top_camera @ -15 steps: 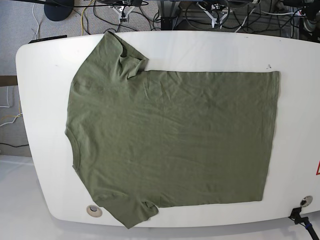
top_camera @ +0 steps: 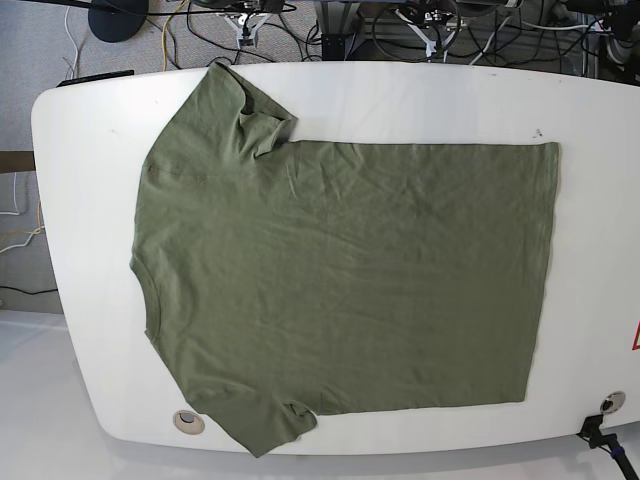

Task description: Fold the T-shirt properly

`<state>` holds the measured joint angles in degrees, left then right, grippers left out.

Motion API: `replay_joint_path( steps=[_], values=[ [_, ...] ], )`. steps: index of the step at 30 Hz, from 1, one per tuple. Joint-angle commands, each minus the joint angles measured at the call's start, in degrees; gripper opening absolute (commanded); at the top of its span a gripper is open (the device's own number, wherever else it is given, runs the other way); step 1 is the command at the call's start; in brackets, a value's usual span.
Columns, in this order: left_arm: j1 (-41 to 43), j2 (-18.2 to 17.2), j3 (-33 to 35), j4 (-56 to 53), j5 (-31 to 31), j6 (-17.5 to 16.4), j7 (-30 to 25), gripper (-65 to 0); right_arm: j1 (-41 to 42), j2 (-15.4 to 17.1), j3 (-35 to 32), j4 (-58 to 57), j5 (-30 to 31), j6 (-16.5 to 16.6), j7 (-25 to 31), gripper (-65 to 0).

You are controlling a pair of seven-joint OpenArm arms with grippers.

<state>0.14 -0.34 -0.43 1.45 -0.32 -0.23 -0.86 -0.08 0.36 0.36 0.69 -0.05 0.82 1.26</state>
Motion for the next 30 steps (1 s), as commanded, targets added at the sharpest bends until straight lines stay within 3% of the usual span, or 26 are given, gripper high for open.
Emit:
replay_joint_path(
  steps=[1,30],
  values=[
    [-0.04,-0.19,-0.01,0.28,-0.35,-0.30,0.47,-64.5,-0.14,0.18,0.08,0.06,-0.15,-0.15,-0.22,-64.7],
    [2.45,-0.14,-0.06,2.37,0.10,0.71,0.12,-64.9,-1.64,0.30,0.74,0.59,0.10,0.98,-0.77,-64.2]
  ],
)
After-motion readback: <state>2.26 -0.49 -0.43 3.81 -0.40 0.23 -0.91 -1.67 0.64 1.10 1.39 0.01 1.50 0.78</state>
